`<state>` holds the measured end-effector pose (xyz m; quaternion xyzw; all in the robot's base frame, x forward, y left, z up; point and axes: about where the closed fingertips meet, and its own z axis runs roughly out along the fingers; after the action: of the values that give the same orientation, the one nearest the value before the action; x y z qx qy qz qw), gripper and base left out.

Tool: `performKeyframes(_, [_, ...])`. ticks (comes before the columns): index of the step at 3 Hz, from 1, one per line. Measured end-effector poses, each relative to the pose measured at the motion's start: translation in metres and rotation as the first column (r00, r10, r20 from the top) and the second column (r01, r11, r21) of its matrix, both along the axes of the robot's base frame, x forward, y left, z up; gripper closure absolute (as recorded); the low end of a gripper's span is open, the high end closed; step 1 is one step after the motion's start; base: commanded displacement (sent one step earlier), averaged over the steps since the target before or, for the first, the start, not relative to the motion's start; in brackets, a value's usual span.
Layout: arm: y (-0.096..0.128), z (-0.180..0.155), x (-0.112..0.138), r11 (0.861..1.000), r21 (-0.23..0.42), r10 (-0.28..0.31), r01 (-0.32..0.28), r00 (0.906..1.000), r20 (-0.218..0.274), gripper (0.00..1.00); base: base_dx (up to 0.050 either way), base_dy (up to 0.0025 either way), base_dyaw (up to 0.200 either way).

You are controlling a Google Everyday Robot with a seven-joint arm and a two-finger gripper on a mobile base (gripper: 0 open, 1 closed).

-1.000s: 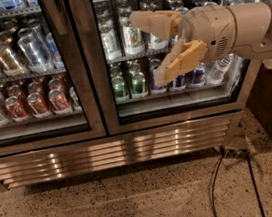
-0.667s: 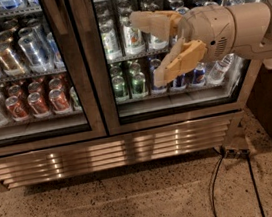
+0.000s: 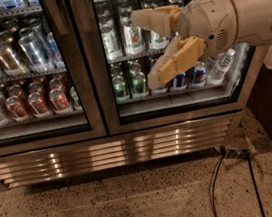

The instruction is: Open left fridge door

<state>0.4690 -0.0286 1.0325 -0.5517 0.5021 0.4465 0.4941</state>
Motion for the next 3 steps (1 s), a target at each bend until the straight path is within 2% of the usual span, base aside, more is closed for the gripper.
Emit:
performKeyframes(1, [0.0011,-0.0024,-0.0012,0.999,-0.041,-0.011,0.012,0.9998,0.019,0.00,0.000,0.00000,0.000])
performKeyframes(2, [0.0013,-0.0023,-0.0012,0.999,-0.039,-0.010,0.011,0.9998,0.018,0.00,0.000,0.00000,0.000])
performKeyframes(3, [0.0087,-0.0087,-0.0008,0.999,0.027,0.031,-0.031,0.9994,-0.017,0.00,0.000,0.00000,0.000])
